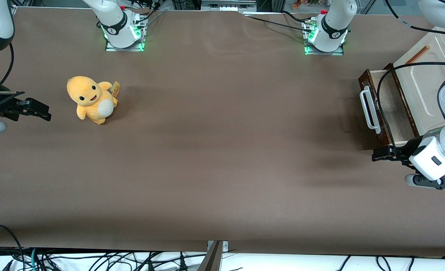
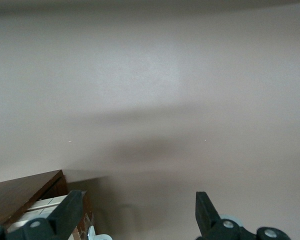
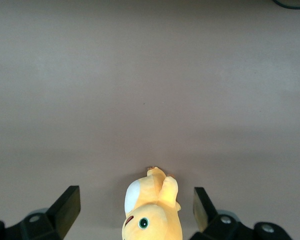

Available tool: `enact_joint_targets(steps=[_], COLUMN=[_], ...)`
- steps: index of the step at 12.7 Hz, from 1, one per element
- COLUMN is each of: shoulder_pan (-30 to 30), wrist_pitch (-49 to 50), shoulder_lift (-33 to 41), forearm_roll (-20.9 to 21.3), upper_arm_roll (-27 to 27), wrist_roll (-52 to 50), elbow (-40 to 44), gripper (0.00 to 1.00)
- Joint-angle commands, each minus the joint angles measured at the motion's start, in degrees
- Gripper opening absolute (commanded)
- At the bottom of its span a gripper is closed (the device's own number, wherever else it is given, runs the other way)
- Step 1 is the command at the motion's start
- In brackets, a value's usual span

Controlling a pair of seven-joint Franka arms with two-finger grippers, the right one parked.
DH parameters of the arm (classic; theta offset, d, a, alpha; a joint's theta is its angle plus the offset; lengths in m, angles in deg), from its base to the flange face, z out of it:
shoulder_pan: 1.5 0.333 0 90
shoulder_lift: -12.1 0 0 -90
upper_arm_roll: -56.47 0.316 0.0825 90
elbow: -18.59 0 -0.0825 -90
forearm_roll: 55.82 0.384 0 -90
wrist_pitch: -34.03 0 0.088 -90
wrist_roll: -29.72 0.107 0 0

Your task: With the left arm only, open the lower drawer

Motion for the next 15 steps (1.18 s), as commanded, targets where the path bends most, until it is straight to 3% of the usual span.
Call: enact_joint_targets(steps=[1,4,15], shoulder_pan=[0.43,0.43,0.52], wrist_pitch=[0.09,0.35,3.6], shoulder_lift=[0.79,1.05,2.28], forearm_roll=[-0.77,1.94,2.48], upper_arm_roll=[0.73,0.73,0.73], wrist_roll=[0.08,-0.1,0.16], elbow=[-0.4,-0.4,-1.01], gripper=[1.0,1.0,1.0])
